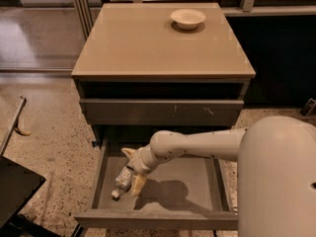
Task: Pick blue plastic bottle from middle drawer and place on counter
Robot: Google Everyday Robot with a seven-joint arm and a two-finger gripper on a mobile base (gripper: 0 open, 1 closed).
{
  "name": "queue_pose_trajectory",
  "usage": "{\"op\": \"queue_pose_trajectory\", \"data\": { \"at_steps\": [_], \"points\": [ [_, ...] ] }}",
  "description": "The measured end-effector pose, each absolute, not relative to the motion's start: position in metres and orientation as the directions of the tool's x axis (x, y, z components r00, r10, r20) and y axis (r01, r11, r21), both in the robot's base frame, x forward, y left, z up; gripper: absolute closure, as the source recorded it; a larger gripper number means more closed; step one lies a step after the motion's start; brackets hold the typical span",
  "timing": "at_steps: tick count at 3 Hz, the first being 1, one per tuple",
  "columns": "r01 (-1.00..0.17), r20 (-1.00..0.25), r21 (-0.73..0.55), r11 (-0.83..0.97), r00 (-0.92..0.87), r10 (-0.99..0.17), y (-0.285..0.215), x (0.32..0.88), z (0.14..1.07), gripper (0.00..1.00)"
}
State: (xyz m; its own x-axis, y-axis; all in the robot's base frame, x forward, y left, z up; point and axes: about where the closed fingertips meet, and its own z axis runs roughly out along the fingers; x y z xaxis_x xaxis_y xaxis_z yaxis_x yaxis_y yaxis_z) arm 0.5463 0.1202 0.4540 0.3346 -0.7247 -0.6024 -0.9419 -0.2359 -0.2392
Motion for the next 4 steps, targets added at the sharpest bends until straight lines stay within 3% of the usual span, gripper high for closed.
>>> {"op": "queue_pose_trajectory", "data": {
  "at_steps": [4],
  "points": [
    [-0.891,-0.526,-0.270,-0.364,0.453,-0.719,0.111,0.595,0.399,0.00]
  ]
}}
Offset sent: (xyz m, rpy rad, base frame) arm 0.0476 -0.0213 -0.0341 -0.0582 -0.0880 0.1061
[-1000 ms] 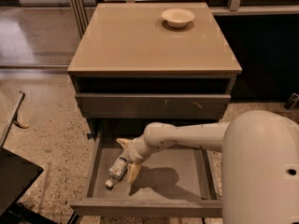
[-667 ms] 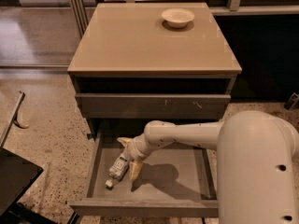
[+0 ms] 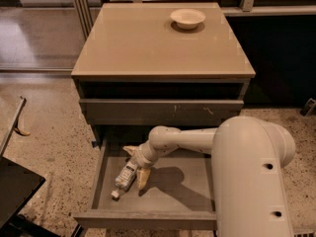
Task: Pick blue plastic bottle from middle drawer and place on counter
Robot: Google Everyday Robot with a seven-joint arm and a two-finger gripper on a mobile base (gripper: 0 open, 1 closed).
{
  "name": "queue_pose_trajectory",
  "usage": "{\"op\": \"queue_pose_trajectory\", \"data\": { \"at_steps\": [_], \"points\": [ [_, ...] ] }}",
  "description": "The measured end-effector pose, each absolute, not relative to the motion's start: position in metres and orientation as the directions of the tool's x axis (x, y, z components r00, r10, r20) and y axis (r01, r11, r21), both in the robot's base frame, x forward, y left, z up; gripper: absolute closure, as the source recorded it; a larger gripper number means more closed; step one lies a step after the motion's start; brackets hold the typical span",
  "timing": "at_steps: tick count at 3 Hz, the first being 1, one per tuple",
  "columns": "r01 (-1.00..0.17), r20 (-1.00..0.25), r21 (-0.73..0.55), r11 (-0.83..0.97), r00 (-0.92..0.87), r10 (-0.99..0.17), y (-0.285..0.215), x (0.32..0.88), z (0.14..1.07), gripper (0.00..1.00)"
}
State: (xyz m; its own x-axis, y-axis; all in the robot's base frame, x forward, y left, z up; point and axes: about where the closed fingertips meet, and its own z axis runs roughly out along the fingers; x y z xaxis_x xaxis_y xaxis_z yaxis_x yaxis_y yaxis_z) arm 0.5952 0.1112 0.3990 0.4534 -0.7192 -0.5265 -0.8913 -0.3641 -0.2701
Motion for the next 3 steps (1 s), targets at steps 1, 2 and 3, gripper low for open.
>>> {"op": "queue_pose_trajectory", "data": {
  "at_steps": [1,2,3],
  "points": [
    [-0.886,-0.527,-0.265,-0.381,0.464,-0.712,0.115,0.602,0.384,0.00],
    [-0.881,-0.536,-0.258,-0.396,0.472,-0.700,0.117,0.606,0.373,0.19],
    [-0.880,-0.545,-0.258,-0.398,0.473,-0.692,0.116,0.607,0.369,0.42]
  ]
}}
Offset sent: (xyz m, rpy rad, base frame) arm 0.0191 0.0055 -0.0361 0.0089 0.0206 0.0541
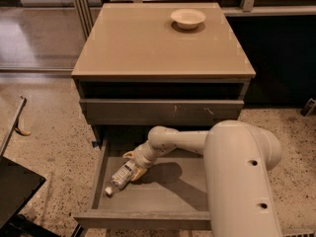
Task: Pick blue plastic bottle from middle drawer and place on counter
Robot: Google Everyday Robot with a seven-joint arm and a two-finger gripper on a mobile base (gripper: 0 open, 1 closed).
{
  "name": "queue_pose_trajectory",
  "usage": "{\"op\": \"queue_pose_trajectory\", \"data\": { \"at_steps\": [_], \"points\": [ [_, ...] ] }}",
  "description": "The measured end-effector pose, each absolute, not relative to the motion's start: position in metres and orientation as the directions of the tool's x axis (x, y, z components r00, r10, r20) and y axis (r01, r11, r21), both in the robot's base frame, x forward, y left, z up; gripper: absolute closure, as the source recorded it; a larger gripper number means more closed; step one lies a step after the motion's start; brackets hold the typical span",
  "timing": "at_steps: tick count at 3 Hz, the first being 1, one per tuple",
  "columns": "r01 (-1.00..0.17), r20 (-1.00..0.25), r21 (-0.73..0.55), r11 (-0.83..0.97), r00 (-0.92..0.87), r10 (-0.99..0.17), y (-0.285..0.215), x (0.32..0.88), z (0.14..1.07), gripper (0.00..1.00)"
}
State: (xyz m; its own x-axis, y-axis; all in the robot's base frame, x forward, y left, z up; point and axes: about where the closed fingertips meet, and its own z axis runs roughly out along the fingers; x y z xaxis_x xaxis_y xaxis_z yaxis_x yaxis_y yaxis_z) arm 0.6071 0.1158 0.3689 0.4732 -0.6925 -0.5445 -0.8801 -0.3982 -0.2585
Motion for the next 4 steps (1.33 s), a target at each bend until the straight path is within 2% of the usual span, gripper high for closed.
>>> {"op": "queue_pose_trajectory", "data": {
  "at_steps": [2,3,4],
  "points": [
    [-0.879,-0.555,-0.296,-0.374,0.477,-0.682,0.103,0.602,0.381,0.88],
    [-0.872,-0.545,-0.355,-0.336,0.485,-0.683,0.084,0.592,0.404,1.00],
    [-0.859,-0.527,-0.427,-0.281,0.490,-0.694,0.056,0.576,0.436,1.00]
  ]
}}
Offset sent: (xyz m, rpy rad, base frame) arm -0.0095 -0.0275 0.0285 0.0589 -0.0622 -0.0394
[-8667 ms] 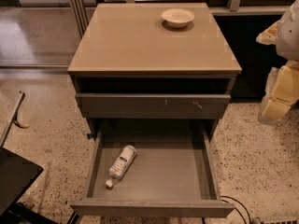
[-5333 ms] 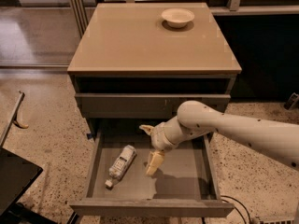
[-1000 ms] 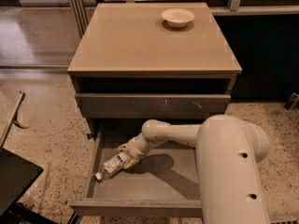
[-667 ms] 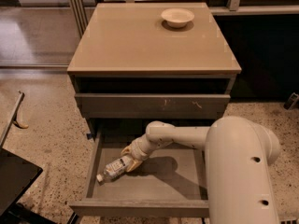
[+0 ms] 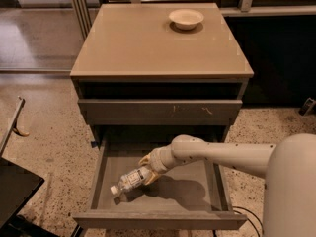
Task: Pick blue plastic bottle from middle drawer and place on counter
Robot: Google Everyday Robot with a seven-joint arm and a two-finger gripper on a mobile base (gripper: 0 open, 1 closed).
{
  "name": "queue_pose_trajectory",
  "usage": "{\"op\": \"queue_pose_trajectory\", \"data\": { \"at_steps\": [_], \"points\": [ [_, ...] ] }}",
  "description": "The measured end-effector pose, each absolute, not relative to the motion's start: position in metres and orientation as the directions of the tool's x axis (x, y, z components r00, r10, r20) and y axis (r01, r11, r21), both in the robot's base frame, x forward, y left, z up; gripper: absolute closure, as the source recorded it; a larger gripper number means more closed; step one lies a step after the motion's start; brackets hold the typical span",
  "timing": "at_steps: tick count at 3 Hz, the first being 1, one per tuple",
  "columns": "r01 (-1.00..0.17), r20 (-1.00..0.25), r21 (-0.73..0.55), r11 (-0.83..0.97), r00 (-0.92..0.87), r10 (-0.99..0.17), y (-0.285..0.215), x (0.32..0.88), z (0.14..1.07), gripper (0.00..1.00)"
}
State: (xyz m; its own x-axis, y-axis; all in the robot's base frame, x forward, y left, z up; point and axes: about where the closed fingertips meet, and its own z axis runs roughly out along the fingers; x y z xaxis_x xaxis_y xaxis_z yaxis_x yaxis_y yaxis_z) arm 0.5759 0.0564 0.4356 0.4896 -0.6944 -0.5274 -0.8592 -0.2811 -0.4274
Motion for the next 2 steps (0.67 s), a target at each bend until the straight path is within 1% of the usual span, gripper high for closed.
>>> {"op": "queue_pose_trajectory", "data": {
  "at_steps": [1,2],
  "points": [
    [-0.842,-0.508,-0.487,-0.233,0.490,-0.708,0.036,0.564,0.470,1.00],
    [-0.810,-0.468,-0.544,-0.219,0.510,-0.722,0.030,0.559,0.514,1.00]
  ]
}}
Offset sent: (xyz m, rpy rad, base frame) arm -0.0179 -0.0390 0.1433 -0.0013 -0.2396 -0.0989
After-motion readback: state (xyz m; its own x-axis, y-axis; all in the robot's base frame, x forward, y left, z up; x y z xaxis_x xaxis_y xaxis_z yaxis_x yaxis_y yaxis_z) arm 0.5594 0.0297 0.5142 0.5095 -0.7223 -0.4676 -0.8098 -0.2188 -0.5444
